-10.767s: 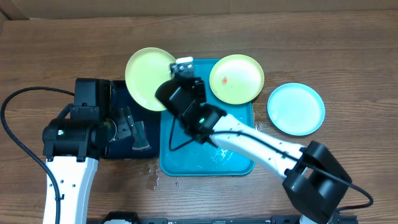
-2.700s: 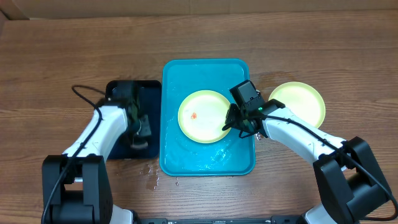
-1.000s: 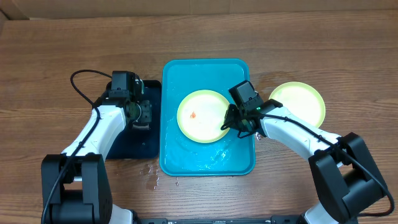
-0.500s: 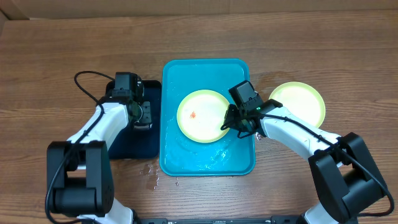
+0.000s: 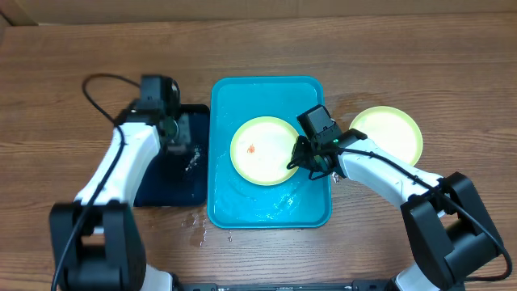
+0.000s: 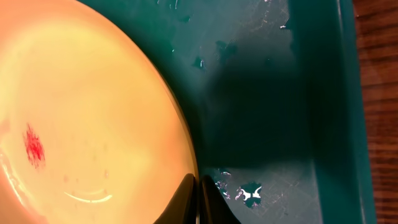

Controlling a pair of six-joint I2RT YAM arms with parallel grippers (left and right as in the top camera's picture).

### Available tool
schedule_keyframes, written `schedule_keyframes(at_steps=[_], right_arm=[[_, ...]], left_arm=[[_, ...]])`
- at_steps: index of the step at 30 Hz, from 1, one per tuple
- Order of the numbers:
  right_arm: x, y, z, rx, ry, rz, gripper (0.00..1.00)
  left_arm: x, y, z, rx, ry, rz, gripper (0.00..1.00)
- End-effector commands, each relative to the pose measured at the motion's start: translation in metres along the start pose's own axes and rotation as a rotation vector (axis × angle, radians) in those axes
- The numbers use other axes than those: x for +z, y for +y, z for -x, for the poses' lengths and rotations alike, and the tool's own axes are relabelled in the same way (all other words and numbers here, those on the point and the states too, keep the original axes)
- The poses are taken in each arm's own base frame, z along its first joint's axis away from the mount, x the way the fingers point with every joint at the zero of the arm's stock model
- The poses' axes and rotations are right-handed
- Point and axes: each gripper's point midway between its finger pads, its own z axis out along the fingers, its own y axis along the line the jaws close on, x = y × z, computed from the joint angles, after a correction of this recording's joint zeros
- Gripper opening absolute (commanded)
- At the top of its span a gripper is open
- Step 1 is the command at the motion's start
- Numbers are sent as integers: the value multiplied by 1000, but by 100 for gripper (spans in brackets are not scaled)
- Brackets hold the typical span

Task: Clean dirty plates on tray and stack at the side
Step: 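Carry the sponge onto the yellow plate held by the right gripper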

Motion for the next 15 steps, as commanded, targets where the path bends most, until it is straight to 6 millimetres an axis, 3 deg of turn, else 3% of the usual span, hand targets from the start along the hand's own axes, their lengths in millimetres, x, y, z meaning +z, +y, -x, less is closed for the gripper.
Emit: schedule_keyframes(at_steps=[1,15], right_arm=[[2,2,-10,-1,43,17,4],[1,4,-27,5,129,41,4]], left_arm=[[-46,5,38,-26,-153,-1,4],[-54,-13,31,-14,-134,-105,4]])
